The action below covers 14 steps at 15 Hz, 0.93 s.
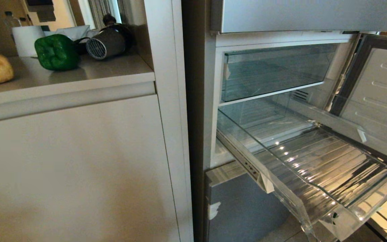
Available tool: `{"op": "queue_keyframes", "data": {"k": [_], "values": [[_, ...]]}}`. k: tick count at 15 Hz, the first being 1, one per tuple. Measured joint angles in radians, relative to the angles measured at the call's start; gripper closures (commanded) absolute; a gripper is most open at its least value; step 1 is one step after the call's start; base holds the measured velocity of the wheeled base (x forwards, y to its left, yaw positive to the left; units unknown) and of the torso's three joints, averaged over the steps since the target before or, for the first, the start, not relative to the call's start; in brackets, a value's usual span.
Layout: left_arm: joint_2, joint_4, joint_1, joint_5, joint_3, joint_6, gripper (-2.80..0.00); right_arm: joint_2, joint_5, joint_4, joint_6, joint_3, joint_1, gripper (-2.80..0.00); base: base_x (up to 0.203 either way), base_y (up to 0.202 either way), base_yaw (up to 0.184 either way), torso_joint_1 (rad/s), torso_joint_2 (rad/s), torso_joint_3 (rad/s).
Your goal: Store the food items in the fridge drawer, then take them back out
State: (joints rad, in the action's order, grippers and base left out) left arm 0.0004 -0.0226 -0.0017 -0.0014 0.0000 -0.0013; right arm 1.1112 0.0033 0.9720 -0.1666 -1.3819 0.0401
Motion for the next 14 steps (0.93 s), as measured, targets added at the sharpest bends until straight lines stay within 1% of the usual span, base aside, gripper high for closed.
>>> {"op": "queue_keyframes", "data": {"k": [4,5,7,10,12,14], "values": [[0.000,0.000,0.000,0.000,0.000,0.000,0.00,-0.283,-0.145,-0.207,0.023,0.247,-0.011,0.00,0.000,0.000,0.000,0.000,0.00,0.000],[0.000,0.000,0.000,0.000,0.000,0.000,0.00,-0.363,-0.171,-0.262,0.026,0.301,-0.013,0.00,0.000,0.000,0.000,0.000,0.00,0.000],[0.000,0.000,0.000,0.000,0.000,0.000,0.00,-0.513,-0.210,-0.329,0.036,0.378,-0.015,0.00,0.000,0.000,0.000,0.000,0.00,0.000],[0.000,0.000,0.000,0.000,0.000,0.000,0.00,-0.697,-0.277,-0.365,0.083,0.468,-0.019,0.00,0.000,0.000,0.000,0.000,0.00,0.000],[0.000,0.000,0.000,0.000,0.000,0.000,0.00,-0.754,-0.286,-0.367,0.120,0.505,-0.065,0.00,0.000,0.000,0.000,0.000,0.00,0.000],[0.000,0.000,0.000,0.000,0.000,0.000,0.00,-0.793,-0.285,-0.370,0.132,0.555,-0.117,0.00,0.000,0.000,0.000,0.000,0.00,0.000]]}}
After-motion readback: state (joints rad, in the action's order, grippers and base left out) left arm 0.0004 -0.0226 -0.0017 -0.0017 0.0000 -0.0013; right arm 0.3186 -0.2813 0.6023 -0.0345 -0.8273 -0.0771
